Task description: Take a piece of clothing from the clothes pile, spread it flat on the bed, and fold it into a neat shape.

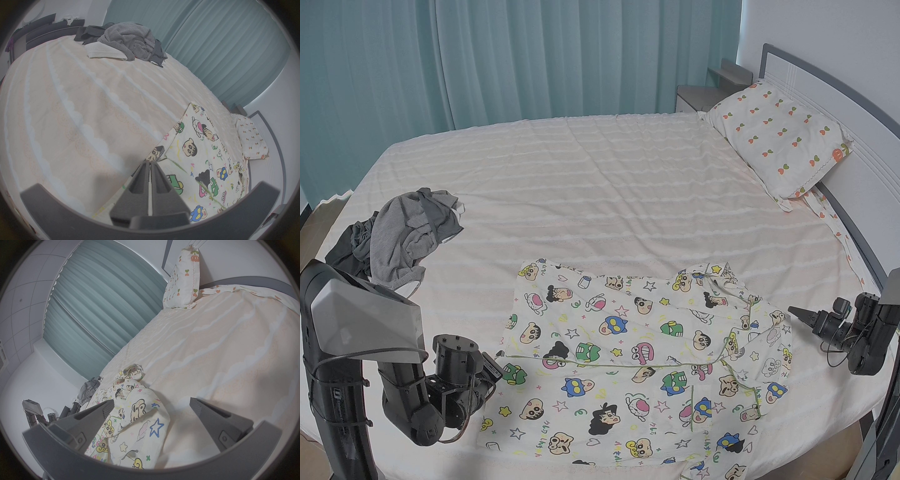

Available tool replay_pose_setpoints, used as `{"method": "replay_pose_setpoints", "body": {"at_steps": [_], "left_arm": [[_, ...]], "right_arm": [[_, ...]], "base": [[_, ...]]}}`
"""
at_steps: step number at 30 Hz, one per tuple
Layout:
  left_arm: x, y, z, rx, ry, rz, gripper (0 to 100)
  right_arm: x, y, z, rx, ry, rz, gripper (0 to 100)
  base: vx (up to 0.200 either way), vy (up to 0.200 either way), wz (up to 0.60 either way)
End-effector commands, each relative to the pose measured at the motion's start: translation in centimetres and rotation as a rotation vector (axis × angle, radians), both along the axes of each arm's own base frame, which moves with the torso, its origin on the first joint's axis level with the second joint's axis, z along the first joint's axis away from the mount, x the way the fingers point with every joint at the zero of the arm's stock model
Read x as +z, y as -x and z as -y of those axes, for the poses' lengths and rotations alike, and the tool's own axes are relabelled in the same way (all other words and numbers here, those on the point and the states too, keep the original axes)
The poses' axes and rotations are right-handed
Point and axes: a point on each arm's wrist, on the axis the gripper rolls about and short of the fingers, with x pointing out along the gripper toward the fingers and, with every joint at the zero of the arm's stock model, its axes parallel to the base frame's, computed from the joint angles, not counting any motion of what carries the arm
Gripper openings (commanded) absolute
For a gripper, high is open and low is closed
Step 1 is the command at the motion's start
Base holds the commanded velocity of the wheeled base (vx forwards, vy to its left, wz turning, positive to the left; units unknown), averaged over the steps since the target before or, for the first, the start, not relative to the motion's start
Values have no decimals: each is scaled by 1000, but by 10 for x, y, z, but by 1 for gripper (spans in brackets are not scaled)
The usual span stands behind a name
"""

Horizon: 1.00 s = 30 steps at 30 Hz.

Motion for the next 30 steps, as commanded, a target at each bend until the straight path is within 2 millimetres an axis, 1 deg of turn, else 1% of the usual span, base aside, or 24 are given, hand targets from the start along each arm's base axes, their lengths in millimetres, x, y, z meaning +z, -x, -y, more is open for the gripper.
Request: {"method": "replay_pose_setpoints", "body": {"at_steps": [1,5,6,9,11,14,15,16,20,22,24,25,26,27,28,29,30], "left_arm": [[-1,1,-2,5,-2,-7,0],[-2,0,-2,8,-3,-9,0],[-2,0,-2,7,-2,-9,100],[0,-1,-7,19,-2,-4,100],[3,-3,-14,34,-14,6,100],[15,-8,-27,73,-10,48,100],[24,-9,-33,78,11,72,100],[27,-8,-36,71,27,81,100],[42,-1,-53,-9,145,93,100],[51,2,-61,-43,246,103,100],[54,6,-66,-81,324,97,100],[56,7,-68,-102,357,92,100],[57,8,-70,-118,380,90,100],[58,9,-74,-142,408,87,100],[58,9,-75,-149,415,86,100],[57,10,-80,-176,452,73,100],[57,12,-81,-196,478,61,100]], "right_arm": [[0,0,0,0,0,1,100],[0,0,0,0,0,1,100],[0,0,0,0,-1,-1,100],[0,0,0,0,-1,-1,100],[0,0,0,0,-1,-1,100],[1,0,1,-1,0,4,100],[4,-1,1,-2,1,14,100],[7,-1,1,-4,-1,24,100],[39,0,3,-33,-53,91,100],[65,2,0,-59,-116,115,100],[88,3,-8,-72,-176,133,100],[98,2,-16,-67,-210,137,100],[103,1,-23,-59,-234,137,100],[108,-2,-35,-45,-263,130,100],[108,-3,-38,-42,-268,129,100],[109,-9,-56,-15,-279,123,100],[107,-14,-69,1,-282,116,100]], "base": [[0,0,0],[0,0,0],[0,0,0],[0,0,0],[0,0,0],[0,0,0],[0,0,0],[0,0,0],[0,0,0],[0,0,0],[0,0,0],[0,0,0],[0,0,0],[0,0,0],[0,0,0],[0,0,0],[0,0,0]]}}
